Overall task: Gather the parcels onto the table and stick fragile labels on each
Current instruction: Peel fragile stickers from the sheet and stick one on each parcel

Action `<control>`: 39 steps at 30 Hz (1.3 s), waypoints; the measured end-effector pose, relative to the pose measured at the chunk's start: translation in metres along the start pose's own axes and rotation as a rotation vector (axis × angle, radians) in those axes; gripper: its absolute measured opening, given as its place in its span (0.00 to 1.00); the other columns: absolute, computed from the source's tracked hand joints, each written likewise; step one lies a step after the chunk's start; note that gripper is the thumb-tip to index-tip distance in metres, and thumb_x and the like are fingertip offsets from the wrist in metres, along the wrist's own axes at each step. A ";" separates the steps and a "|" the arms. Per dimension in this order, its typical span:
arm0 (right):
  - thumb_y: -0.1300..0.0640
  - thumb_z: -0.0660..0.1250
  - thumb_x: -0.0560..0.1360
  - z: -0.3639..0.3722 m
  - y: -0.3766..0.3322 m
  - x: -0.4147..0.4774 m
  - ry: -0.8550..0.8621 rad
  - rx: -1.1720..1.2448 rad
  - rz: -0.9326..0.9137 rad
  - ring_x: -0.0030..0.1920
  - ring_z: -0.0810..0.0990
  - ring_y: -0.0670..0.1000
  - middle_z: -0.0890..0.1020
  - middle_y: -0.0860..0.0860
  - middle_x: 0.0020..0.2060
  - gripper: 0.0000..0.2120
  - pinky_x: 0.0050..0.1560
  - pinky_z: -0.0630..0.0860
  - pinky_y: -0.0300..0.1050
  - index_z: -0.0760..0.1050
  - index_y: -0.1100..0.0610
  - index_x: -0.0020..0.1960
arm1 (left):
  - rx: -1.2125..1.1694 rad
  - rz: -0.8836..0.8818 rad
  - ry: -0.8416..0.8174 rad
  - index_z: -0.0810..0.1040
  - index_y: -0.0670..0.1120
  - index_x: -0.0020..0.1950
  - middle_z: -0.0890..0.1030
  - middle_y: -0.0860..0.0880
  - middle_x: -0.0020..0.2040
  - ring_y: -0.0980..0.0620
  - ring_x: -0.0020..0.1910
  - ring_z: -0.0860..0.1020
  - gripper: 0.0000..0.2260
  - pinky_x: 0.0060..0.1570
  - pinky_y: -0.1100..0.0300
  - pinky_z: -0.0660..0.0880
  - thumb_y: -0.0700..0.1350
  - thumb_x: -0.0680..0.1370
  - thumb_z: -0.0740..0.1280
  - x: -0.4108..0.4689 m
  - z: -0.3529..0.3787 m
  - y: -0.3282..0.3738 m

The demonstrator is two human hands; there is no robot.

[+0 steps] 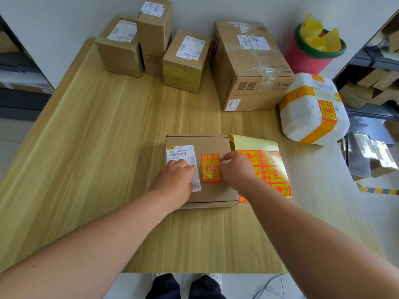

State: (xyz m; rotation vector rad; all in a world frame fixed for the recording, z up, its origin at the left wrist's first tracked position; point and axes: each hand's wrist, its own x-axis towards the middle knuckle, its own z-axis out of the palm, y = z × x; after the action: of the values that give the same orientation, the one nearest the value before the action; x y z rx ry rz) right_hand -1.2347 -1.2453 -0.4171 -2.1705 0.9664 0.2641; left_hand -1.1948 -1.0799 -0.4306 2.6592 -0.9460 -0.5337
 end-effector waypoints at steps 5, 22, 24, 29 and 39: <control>0.56 0.59 0.80 -0.006 0.014 -0.014 0.200 -0.323 -0.321 0.55 0.77 0.55 0.79 0.53 0.58 0.17 0.50 0.72 0.45 0.72 0.55 0.68 | 0.046 0.044 0.082 0.73 0.46 0.65 0.73 0.49 0.63 0.47 0.63 0.69 0.14 0.62 0.56 0.66 0.46 0.79 0.61 0.002 0.000 0.003; 0.42 0.47 0.82 0.013 0.041 0.000 -0.018 -0.618 -0.422 0.77 0.38 0.54 0.42 0.45 0.78 0.26 0.75 0.45 0.56 0.47 0.42 0.78 | 0.246 0.013 0.082 0.48 0.53 0.79 0.45 0.52 0.79 0.46 0.77 0.40 0.25 0.74 0.46 0.40 0.54 0.83 0.50 0.028 0.027 0.024; 0.43 0.46 0.82 0.014 0.043 -0.006 0.010 -0.646 -0.484 0.78 0.38 0.54 0.43 0.45 0.79 0.26 0.75 0.42 0.54 0.48 0.46 0.79 | 0.271 0.048 0.084 0.46 0.51 0.79 0.44 0.53 0.79 0.48 0.77 0.39 0.25 0.73 0.47 0.38 0.52 0.83 0.48 0.023 0.027 0.025; 0.45 0.47 0.83 0.021 0.050 -0.009 -0.042 -0.670 -0.481 0.78 0.40 0.52 0.47 0.43 0.78 0.26 0.75 0.42 0.54 0.47 0.47 0.79 | 0.320 0.061 0.017 0.45 0.50 0.79 0.43 0.53 0.79 0.49 0.77 0.39 0.24 0.73 0.49 0.35 0.52 0.84 0.46 0.019 0.031 0.026; 0.46 0.41 0.76 0.019 0.062 -0.028 -0.081 -0.751 -0.584 0.75 0.62 0.56 0.66 0.48 0.74 0.31 0.71 0.62 0.60 0.65 0.53 0.74 | 0.287 0.215 -0.056 0.47 0.48 0.79 0.44 0.52 0.79 0.51 0.78 0.41 0.24 0.73 0.54 0.35 0.51 0.84 0.47 -0.002 0.024 0.017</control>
State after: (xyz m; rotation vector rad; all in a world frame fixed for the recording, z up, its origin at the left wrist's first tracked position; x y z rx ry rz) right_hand -1.2959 -1.2438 -0.4519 -2.9731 0.1364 0.4748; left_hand -1.2153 -1.0940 -0.4451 2.7485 -1.4006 -0.4551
